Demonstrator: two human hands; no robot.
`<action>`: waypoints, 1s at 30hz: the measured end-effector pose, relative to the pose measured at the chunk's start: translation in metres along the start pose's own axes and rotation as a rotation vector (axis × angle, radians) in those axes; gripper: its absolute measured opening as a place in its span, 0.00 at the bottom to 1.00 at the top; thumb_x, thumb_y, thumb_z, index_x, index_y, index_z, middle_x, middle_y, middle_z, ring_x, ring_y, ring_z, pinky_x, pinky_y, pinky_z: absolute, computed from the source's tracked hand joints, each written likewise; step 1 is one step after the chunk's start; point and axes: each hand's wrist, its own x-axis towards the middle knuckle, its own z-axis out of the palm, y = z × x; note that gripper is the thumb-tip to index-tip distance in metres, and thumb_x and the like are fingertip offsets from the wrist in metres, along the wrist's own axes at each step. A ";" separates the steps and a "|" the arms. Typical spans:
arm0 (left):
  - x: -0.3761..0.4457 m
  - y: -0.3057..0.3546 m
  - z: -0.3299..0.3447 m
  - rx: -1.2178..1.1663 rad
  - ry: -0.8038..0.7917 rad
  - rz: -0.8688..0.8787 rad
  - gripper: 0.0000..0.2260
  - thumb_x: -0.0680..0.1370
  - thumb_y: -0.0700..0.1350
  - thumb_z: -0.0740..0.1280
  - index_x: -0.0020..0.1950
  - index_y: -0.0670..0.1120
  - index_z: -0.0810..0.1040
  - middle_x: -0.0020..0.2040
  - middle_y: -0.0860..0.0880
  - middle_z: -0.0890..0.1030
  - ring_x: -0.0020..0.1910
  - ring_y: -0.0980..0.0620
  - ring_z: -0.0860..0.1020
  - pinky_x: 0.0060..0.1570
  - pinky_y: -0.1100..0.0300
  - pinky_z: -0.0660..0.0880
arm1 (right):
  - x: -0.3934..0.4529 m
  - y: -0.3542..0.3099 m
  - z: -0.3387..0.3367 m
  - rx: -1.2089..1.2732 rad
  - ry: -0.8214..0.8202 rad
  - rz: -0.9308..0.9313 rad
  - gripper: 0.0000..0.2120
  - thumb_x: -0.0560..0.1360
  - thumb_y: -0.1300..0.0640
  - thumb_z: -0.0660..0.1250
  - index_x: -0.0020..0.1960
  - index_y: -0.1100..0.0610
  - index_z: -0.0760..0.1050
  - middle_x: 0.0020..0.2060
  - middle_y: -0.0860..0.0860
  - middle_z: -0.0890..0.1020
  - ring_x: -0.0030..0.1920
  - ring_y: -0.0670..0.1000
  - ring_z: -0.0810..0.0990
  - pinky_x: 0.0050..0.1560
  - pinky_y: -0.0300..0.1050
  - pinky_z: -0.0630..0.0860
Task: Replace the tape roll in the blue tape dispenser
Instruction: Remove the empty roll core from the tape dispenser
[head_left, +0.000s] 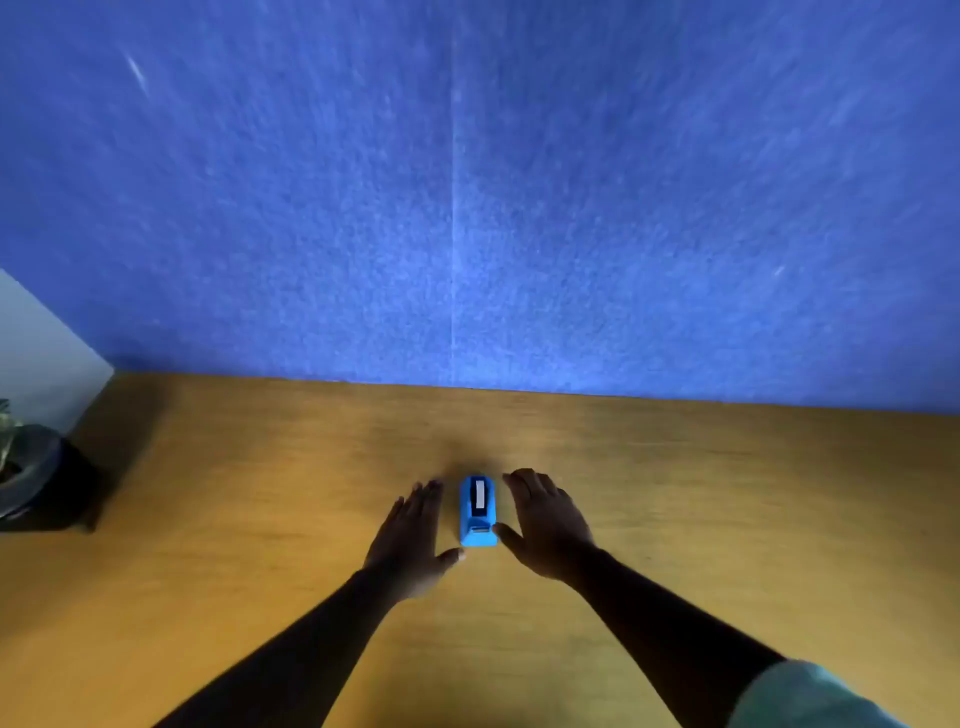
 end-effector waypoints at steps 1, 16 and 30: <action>0.004 0.002 0.003 -0.025 -0.009 -0.001 0.47 0.77 0.59 0.68 0.82 0.47 0.38 0.84 0.48 0.45 0.83 0.48 0.44 0.82 0.52 0.46 | 0.004 0.000 0.002 0.029 -0.006 -0.011 0.35 0.77 0.40 0.68 0.79 0.52 0.61 0.75 0.51 0.70 0.73 0.54 0.71 0.69 0.52 0.75; 0.037 0.015 0.018 -0.173 0.113 -0.005 0.46 0.70 0.53 0.78 0.79 0.56 0.51 0.76 0.56 0.68 0.73 0.52 0.71 0.67 0.57 0.74 | 0.037 -0.003 0.006 0.044 -0.037 -0.073 0.27 0.78 0.42 0.69 0.74 0.48 0.69 0.67 0.50 0.74 0.64 0.54 0.76 0.61 0.52 0.79; 0.037 0.012 0.016 -0.127 0.106 -0.005 0.44 0.69 0.52 0.78 0.77 0.56 0.56 0.76 0.54 0.69 0.72 0.51 0.71 0.69 0.55 0.71 | 0.041 -0.009 0.002 0.029 0.045 -0.059 0.25 0.77 0.44 0.72 0.71 0.48 0.71 0.64 0.49 0.75 0.62 0.52 0.78 0.55 0.49 0.82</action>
